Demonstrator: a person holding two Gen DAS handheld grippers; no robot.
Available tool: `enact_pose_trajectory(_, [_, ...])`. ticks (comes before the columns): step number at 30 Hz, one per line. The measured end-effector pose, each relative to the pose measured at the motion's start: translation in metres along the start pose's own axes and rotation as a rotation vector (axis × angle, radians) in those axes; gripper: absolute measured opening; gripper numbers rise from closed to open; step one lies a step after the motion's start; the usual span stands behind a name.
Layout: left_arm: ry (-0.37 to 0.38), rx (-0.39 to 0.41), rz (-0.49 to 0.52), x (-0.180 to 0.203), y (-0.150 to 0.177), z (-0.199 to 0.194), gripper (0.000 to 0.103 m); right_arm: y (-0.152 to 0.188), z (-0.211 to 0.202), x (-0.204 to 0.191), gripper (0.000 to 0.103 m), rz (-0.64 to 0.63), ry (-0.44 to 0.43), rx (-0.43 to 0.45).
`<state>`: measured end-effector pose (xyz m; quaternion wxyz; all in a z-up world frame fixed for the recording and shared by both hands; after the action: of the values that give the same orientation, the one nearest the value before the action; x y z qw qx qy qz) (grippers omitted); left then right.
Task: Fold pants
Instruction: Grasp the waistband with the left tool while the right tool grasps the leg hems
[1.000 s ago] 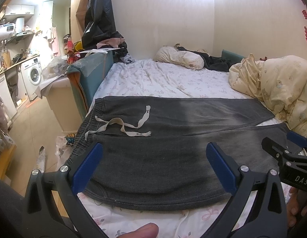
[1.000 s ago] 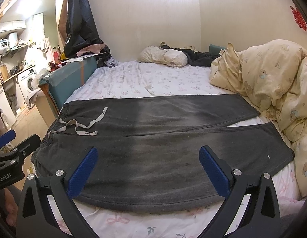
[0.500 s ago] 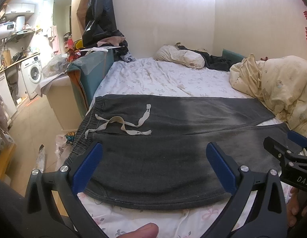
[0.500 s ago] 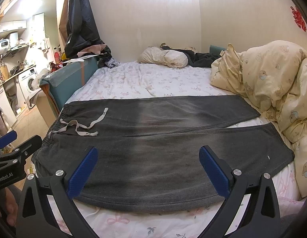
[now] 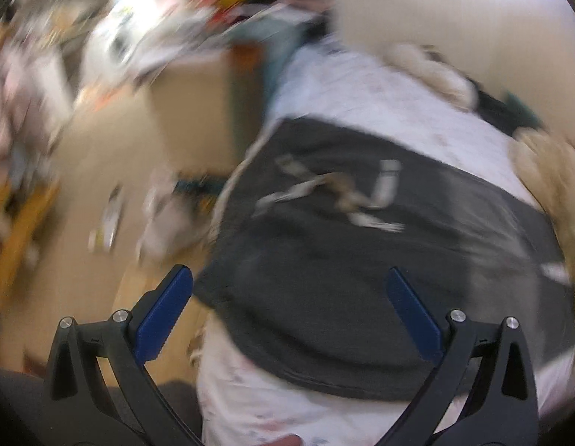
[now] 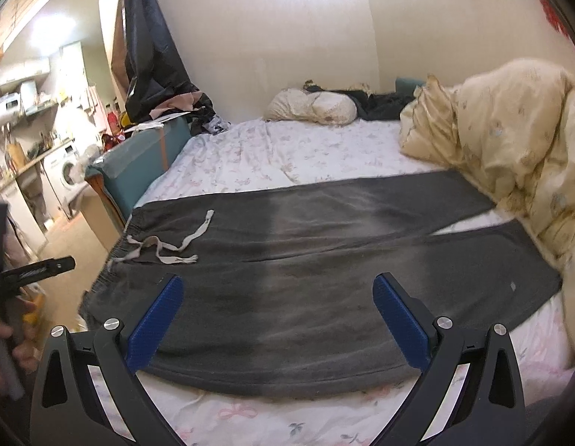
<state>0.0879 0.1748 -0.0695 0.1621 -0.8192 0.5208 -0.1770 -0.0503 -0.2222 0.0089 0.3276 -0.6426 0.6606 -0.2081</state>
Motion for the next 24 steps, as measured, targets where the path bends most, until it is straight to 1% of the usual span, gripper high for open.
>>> enact_pose_trajectory(1, [0.02,-0.033,-0.06,-0.018,-0.006,0.015,0.102,0.0,0.001,0.002,0.103,0.008,-0.003,-0.004])
enact_pose_trajectory(2, [0.036,-0.067,-0.09,-0.028,-0.007,0.027,0.102,-0.001,0.001,0.006,0.103,0.025,-0.006,-0.009])
enact_pose_trajectory(3, [0.053,-0.113,-0.149,-0.044,-0.007,0.045,0.102,-0.002,0.002,0.01,0.103,0.046,-0.014,-0.016])
enact_pose_trajectory(5, [0.049,-0.172,-0.248,-0.069,-0.002,0.077,0.101,-0.002,0.006,0.017,0.103,0.088,-0.047,-0.034])
enact_pose_trajectory(6, [0.038,-0.19,-0.279,-0.076,0.003,0.09,0.101,-0.003,0.01,0.02,0.103,0.113,-0.068,-0.05])
enact_pose_trajectory(7, [0.033,-0.216,-0.307,-0.081,0.007,0.103,0.101,-0.002,0.013,0.023,0.103,0.13,-0.075,-0.065])
enact_pose_trajectory(8, [0.043,-0.236,-0.332,-0.083,0.013,0.117,0.097,-0.001,0.017,0.025,0.103,0.141,-0.078,-0.078])
enact_pose_trajectory(10, [0.046,-0.266,-0.332,-0.078,0.017,0.138,0.094,0.0,0.023,0.027,0.103,0.151,-0.075,-0.095])
enact_pose_trajectory(11, [0.044,-0.274,-0.324,-0.071,0.019,0.143,0.088,0.001,0.025,0.028,0.103,0.155,-0.07,-0.103])
enact_pose_trajectory(12, [0.039,-0.275,-0.316,-0.067,0.02,0.148,0.087,0.002,0.027,0.03,0.103,0.157,-0.065,-0.109])
enact_pose_trajectory(14, [-0.006,-0.263,-0.306,-0.061,0.02,0.154,0.087,0.004,0.029,0.033,0.103,0.157,-0.052,-0.118])
enact_pose_trajectory(16, [-0.01,-0.266,-0.301,-0.058,0.022,0.156,0.084,0.007,0.033,0.034,0.103,0.153,-0.039,-0.13])
enact_pose_trajectory(17, [-0.005,-0.262,-0.299,-0.058,0.02,0.156,0.074,0.008,0.034,0.035,0.103,0.153,-0.036,-0.136])
enact_pose_trajectory(18, [0.006,-0.246,-0.282,-0.055,0.017,0.152,0.058,0.008,0.037,0.036,0.103,0.16,-0.035,-0.144])
enact_pose_trajectory(19, [0.002,-0.228,-0.261,-0.052,0.015,0.146,0.052,0.008,0.038,0.037,0.103,0.172,-0.039,-0.147])
enact_pose_trajectory(20, [-0.006,-0.194,-0.23,-0.044,0.012,0.134,0.038,0.007,0.038,0.039,0.103,0.184,-0.045,-0.147])
enact_pose_trajectory(21, [0.003,-0.164,-0.209,-0.037,0.009,0.123,0.03,0.007,0.037,0.04,0.103,0.198,-0.058,-0.146])
enact_pose_trajectory(23, [0.043,-0.073,-0.18,-0.019,0.001,0.092,0.029,0.007,0.036,0.042,0.103,0.22,-0.083,-0.146])
enact_pose_trajectory(24, [0.042,-0.057,-0.163,-0.013,-0.001,0.083,0.029,0.008,0.035,0.045,0.103,0.233,-0.094,-0.147])
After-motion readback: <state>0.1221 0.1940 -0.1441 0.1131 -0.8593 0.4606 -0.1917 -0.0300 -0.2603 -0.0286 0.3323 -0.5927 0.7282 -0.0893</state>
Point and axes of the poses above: each gripper's, at about its wrist camera, not at the fingertips, and z roughly the way its jaws point, x to its right, y to its underside, the point moved 5 cm from there along z, roughly the way its jaws point, and after that the axes turned 10 degrees about -x, right-handed, at the moved point
